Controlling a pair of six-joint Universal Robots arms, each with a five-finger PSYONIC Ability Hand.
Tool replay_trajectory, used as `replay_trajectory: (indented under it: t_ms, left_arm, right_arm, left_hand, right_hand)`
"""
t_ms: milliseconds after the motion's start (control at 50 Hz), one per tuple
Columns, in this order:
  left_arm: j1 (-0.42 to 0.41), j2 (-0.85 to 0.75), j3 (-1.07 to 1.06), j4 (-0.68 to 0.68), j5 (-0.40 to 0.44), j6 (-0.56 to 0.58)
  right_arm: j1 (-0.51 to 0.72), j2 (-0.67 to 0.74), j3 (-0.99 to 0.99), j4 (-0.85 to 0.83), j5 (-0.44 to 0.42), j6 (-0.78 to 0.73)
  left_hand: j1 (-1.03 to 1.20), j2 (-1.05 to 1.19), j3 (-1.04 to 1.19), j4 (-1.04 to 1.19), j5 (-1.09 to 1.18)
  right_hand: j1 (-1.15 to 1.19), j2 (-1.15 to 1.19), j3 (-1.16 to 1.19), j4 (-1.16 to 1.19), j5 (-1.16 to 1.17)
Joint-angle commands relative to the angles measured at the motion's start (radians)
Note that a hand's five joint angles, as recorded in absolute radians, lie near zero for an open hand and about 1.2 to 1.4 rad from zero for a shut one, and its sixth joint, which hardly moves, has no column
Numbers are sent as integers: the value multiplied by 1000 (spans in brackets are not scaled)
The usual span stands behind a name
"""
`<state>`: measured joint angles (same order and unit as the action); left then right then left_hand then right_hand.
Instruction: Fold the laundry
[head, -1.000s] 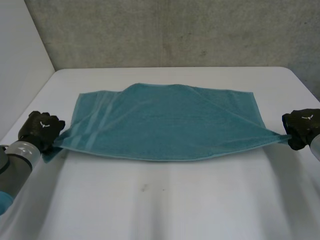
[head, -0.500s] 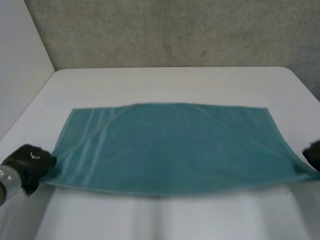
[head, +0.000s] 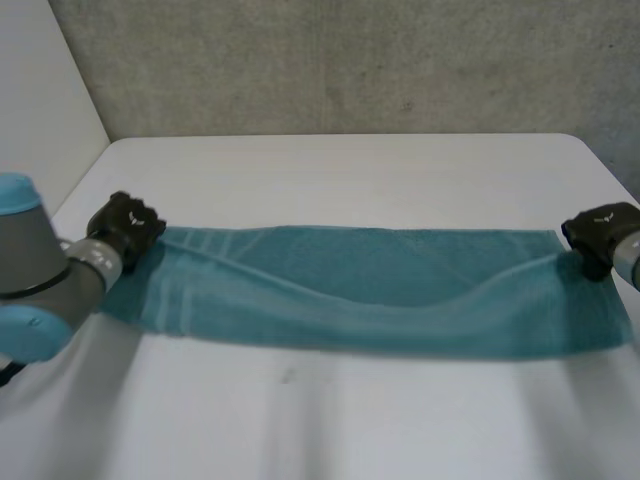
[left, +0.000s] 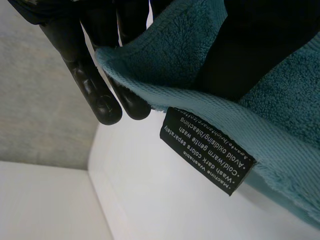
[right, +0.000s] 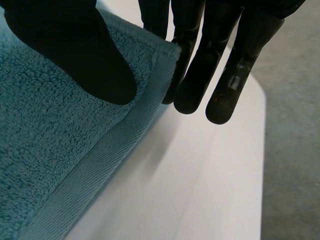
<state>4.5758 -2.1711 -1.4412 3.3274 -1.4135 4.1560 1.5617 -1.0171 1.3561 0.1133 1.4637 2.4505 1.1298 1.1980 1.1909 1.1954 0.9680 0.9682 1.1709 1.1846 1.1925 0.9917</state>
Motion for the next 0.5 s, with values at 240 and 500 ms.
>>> replay_trajectory:
  t_ms: [240,500]
  left_arm:
    - [-34,-294,392,79,-42,1]
    - [-60,-285,306,239,-35,0]
  right_arm:
    - [60,170,-221,-225,185,41]
    - [90,236,-258,-257,199,31]
  left_hand:
    - [266,198,205,201,254]
    - [-955,-1023,-1016,-1021,-968]
  right_hand:
    - [428,225,212,204,230]
    - [-794,-996,-1010,-1018,-992]
